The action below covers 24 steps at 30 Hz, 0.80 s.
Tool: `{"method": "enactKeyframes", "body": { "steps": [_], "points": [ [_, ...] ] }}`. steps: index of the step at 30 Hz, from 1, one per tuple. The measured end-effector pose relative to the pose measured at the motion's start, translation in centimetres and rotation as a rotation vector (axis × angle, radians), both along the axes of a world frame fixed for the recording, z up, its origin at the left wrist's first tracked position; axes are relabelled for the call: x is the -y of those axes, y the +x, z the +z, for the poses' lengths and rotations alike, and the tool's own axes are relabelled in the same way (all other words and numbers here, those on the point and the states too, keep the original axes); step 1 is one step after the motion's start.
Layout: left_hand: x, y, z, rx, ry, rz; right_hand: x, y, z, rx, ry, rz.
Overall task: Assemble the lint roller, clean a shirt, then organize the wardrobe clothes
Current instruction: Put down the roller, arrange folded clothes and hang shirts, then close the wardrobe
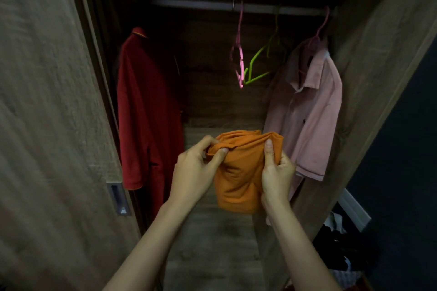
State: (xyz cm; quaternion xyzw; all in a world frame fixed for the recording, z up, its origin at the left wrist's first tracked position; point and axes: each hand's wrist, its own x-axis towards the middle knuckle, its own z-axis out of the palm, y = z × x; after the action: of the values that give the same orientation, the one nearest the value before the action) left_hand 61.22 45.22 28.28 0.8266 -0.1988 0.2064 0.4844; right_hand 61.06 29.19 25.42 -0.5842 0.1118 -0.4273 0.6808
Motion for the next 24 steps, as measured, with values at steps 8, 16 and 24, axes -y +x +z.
{"method": "enactKeyframes", "body": {
  "steps": [8, 16, 24],
  "points": [
    [0.1, 1.9, 1.6, 0.137, 0.026, 0.103, 1.2, -0.3, -0.4, -0.035, -0.060, 0.018],
    [1.0, 3.4, 2.7, -0.006, -0.327, -0.123, 1.9, -1.2, -0.6, -0.038, -0.112, 0.008],
    [1.8, 3.6, 5.3, 0.062, -0.104, -0.552, 3.0, -0.2, -0.3, -0.129, -0.108, 0.161]
  ]
}}
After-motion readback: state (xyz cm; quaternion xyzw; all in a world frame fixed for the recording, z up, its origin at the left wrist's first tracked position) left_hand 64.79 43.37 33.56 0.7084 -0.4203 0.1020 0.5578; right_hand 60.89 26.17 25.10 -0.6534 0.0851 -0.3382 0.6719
